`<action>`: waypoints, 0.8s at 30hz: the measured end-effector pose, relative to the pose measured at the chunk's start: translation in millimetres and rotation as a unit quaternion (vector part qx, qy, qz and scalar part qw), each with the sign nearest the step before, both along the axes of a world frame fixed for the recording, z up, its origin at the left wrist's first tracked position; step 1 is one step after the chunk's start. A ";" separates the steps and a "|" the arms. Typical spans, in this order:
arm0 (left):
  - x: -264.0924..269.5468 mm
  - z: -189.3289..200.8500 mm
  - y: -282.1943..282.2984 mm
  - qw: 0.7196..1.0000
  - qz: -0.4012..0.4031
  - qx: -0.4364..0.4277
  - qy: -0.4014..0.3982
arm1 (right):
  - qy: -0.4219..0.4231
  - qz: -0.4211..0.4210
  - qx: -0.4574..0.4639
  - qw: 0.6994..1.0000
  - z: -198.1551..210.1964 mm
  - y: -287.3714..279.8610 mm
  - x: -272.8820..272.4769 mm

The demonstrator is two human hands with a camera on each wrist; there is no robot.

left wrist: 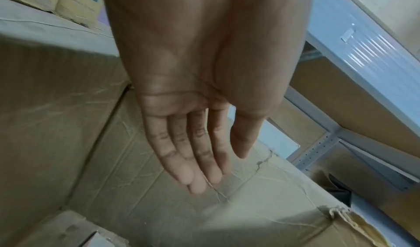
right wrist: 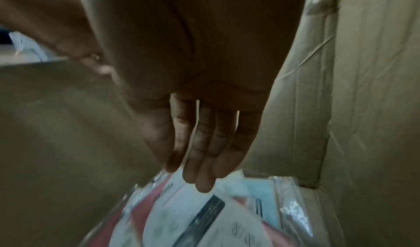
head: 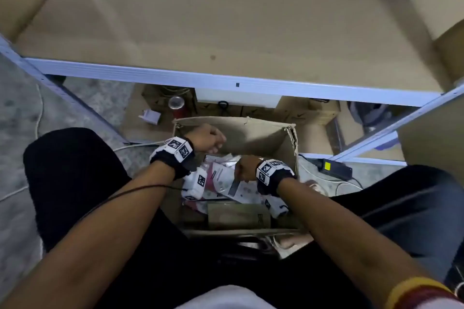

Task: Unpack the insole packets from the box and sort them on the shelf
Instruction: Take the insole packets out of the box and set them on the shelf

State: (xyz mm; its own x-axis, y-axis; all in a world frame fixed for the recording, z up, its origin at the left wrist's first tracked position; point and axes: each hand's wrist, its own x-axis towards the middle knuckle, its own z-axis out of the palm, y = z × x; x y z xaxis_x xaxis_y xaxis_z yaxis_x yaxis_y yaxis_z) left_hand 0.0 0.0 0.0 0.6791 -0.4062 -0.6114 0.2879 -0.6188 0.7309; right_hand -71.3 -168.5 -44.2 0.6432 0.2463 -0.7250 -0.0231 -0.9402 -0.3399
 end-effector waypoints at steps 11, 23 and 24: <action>8.7 -9.9 -3.4 1.000 -0.005 0.022 -0.016 | 0.077 0.085 -0.116 0.987 -72.9 33.4 -36.3; 13.3 -29.3 6.7 0.999 0.027 0.010 0.023 | -0.002 0.024 -0.059 0.998 -70.6 2.1 8.2; 13.9 -29.7 7.9 0.999 0.028 0.010 0.022 | -0.009 0.016 -0.067 0.998 -72.2 -1.8 7.8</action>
